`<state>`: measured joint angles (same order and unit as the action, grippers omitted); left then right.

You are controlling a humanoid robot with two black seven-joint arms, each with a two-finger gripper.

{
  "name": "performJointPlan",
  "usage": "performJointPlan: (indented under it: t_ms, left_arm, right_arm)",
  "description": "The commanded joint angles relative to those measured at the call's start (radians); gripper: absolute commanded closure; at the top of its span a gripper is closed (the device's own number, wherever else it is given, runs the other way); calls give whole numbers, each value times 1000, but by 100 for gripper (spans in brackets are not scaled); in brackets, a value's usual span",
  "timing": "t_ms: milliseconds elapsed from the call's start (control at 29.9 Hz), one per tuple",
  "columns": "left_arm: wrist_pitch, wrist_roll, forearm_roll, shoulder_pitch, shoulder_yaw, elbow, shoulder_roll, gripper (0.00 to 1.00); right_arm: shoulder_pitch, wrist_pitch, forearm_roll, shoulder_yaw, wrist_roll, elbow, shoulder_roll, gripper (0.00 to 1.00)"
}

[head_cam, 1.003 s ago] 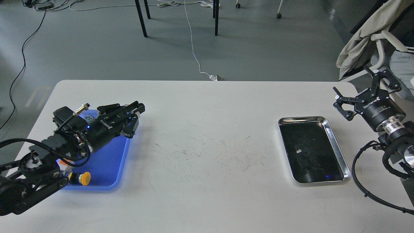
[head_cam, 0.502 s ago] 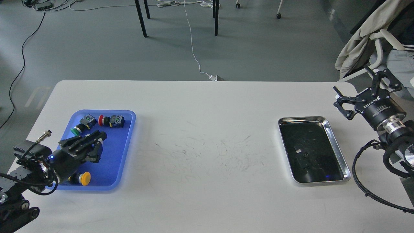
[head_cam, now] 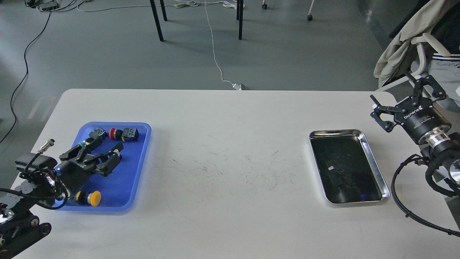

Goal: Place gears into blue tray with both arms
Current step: 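Raise the left gripper up from the blue tray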

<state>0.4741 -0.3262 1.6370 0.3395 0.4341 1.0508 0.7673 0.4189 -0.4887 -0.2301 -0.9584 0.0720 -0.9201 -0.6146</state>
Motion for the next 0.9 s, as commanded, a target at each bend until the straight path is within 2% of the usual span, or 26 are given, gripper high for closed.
performJointPlan:
  t_ms: [0, 201, 334, 468, 535, 602, 702, 769, 869]
  left_arm:
    - [-2, -1, -118, 87, 53, 2, 4, 4]
    - [-34, 10, -570, 261, 95, -3, -22, 4]
    - [-135, 13, -937, 363, 95, -3, -106, 4]
    - [-245, 45, -1190, 421, 97, -3, -172, 4]
    - [-317, 67, -1264, 437, 100, -3, -186, 4]
    - [-415, 110, -1298, 449, 86, -12, -194, 3]
    - [-524, 159, -1300, 449, 89, -83, -253, 3]
    - [-549, 164, -1300, 452, 86, -124, -310, 3]
    - [-548, 164, -1300, 447, 83, -130, -329, 3]
  right_arm:
    - [17, 0, 0, 1, -1, -37, -11, 3]
    - [60, 0, 21, 29, -6, -117, -94, 3]
    - [116, 0, 93, 111, -11, -187, -221, 3]
    - [204, 0, 233, 242, -14, -322, -376, 3]
    - [254, 0, 348, 305, -15, -390, -440, 3]
    - [305, 0, 510, 387, -15, -465, -485, 3]
    - [350, 0, 755, 547, -17, -568, -501, 3]
    - [380, 0, 920, 650, -17, -589, -499, 3]
    - [412, 0, 1075, 769, -23, -580, -498, 3]
